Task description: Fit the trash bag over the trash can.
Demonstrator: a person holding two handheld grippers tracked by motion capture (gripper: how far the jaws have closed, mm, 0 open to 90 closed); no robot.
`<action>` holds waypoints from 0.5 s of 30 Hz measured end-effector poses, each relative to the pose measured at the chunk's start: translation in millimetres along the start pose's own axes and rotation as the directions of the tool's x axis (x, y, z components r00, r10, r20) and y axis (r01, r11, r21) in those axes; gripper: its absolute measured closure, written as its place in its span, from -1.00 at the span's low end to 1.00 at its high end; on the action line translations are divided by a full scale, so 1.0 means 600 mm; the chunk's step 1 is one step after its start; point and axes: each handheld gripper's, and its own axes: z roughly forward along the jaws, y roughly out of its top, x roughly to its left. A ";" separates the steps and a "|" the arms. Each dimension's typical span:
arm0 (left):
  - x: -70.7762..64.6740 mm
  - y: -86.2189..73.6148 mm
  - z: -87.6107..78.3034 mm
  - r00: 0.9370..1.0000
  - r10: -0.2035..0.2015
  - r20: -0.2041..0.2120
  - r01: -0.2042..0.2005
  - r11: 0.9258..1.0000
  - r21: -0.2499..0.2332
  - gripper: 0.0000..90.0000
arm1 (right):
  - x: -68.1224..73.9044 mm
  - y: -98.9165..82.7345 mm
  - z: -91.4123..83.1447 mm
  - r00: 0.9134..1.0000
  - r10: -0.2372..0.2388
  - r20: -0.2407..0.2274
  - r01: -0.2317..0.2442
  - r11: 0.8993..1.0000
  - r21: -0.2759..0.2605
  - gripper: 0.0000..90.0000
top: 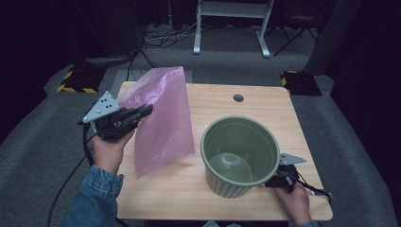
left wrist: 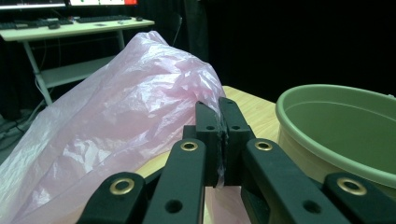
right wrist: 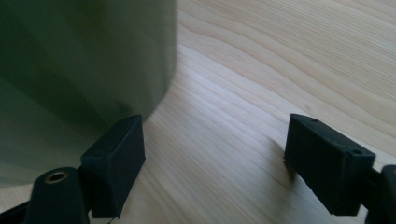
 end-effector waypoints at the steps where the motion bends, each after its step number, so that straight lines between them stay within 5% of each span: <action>1: -0.002 0.004 -0.003 1.000 0.010 -0.003 -0.010 1.000 0.001 0.96 | 0.003 0.002 0.002 1.000 0.002 -0.004 -0.002 1.000 -0.001 -0.54; 15: 0.001 0.065 -0.039 0.998 0.055 0.009 -0.055 0.998 -0.024 0.96 | 0.030 0.019 0.022 0.998 -0.034 -0.045 0.034 0.999 -0.001 -0.54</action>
